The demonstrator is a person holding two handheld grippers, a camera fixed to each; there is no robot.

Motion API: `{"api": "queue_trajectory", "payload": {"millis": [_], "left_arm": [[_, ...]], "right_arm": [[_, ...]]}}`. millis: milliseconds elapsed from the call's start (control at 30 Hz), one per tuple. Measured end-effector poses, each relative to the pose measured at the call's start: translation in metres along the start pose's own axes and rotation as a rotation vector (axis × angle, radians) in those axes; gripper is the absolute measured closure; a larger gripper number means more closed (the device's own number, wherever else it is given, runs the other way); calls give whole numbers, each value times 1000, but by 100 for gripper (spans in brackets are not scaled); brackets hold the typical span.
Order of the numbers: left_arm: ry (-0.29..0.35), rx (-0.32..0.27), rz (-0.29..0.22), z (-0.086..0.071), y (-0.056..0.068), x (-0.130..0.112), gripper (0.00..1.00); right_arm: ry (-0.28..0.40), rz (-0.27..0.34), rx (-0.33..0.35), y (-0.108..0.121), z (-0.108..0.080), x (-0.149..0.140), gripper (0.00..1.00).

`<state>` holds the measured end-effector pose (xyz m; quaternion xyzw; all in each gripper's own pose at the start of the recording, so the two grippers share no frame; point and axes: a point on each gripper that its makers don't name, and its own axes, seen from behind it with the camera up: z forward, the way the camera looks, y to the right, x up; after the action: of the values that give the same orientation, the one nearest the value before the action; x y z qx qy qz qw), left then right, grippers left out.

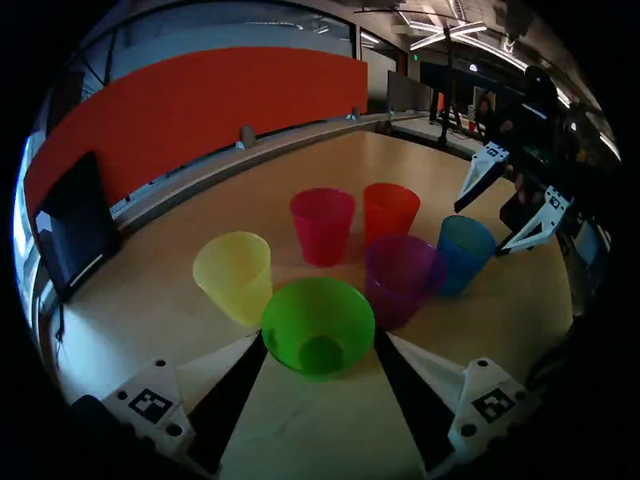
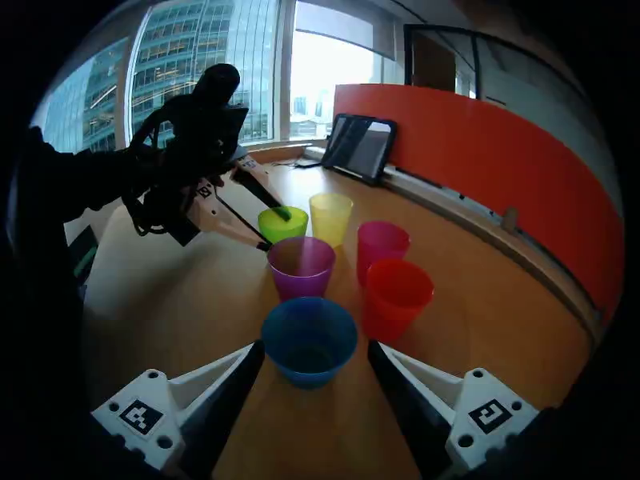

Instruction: Pour water

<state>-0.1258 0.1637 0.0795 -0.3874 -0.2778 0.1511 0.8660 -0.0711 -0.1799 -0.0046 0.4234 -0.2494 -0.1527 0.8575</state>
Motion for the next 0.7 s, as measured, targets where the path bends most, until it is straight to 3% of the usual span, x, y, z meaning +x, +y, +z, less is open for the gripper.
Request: {"api": "queue_trajectory", "payload": {"millis": [700], "left_arm": [[-4, -16, -7, 11, 3, 2, 3]], "right_arm": [[-30, -22, 33, -6, 27, -6, 0]]}}
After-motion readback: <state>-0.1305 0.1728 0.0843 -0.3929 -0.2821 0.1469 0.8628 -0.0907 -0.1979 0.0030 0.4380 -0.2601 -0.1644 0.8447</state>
